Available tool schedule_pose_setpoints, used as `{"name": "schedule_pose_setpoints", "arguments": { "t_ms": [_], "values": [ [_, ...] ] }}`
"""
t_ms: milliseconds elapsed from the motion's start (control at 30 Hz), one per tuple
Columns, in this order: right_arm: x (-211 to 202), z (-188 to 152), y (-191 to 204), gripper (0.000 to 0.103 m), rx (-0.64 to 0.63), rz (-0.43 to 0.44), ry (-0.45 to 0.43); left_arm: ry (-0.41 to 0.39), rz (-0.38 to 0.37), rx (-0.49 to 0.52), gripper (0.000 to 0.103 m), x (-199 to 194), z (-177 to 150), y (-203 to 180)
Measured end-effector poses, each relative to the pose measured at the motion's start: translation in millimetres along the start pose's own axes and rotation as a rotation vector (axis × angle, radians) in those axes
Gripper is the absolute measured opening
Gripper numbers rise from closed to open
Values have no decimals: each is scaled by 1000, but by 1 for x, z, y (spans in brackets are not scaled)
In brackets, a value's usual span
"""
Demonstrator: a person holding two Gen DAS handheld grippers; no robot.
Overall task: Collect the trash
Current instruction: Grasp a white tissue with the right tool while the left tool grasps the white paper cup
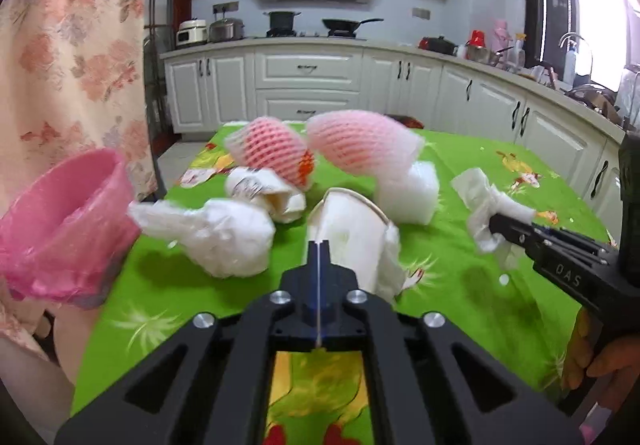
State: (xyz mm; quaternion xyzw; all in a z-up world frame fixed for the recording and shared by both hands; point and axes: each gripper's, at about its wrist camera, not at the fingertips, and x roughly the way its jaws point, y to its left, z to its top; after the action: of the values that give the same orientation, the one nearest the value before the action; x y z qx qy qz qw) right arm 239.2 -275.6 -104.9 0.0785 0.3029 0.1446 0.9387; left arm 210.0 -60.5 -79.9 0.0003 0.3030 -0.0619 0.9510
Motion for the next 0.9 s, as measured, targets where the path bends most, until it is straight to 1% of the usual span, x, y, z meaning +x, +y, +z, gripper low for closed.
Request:
{"name": "schedule_pose_setpoints", "arguments": {
  "t_ms": [133,167,200,233,267,333,433,533,700,733,767,800,900],
  "values": [
    [-1,-2,16,15,-35,25,6,37,3,11,1,-6,-12,5],
    [-1,-3,19,15,-40,28,7,43,-1,2,7,-6,-14,7],
    [-1,-3,21,15,-44,29,9,44,5,-4,16,-5,-14,9],
    [-2,-4,22,15,-45,28,9,37,11,-17,40,-5,-13,12],
    [-2,-3,22,15,-44,27,10,25,13,-31,56,-5,-12,13],
    [-3,-3,22,15,-43,21,10,8,27,-49,63,-4,-9,18],
    [-4,-3,22,15,-43,13,12,39,39,-45,65,9,-8,25],
    [-1,-3,23,15,-44,9,22,70,31,-56,65,25,-10,31],
    [5,-4,33,15,-65,17,35,133,13,-38,64,53,-12,31],
    [6,-4,35,15,-70,20,35,148,12,-32,62,59,-11,30],
    [6,-4,37,15,-75,21,35,164,6,-28,50,62,-12,29],
    [6,-4,39,15,-82,23,33,162,9,-24,50,63,-13,29],
    [6,-6,43,15,-94,25,28,130,4,5,37,58,-17,25]
  ]
}}
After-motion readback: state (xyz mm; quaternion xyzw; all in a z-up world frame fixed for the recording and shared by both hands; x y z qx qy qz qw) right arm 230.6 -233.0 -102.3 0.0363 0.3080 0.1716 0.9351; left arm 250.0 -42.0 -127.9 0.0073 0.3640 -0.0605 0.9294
